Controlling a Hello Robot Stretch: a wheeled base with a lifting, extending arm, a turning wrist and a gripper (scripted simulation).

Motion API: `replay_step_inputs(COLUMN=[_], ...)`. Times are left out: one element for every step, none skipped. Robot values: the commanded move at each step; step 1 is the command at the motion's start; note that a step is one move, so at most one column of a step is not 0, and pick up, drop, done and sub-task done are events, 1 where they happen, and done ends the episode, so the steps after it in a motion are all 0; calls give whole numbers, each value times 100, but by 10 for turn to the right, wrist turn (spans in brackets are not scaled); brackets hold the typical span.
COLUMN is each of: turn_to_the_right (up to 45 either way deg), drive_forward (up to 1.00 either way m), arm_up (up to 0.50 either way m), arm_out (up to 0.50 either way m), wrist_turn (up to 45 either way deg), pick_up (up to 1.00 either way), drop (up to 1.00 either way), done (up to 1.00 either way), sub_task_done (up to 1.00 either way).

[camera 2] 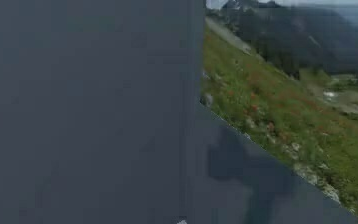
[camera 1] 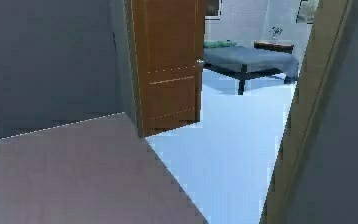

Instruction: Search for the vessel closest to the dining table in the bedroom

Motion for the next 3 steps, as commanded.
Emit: replay_step_inputs(turn_to_the_right=[-450,0,-450], drive_forward=[0,10,0], arm_up=[0,0,0], arm_out=[0,0,0], wrist_turn=[0,0,0], pick_up=[0,0,0], drop=[0,0,0], done=[0,0,0], sub_task_done=[0,0,0])
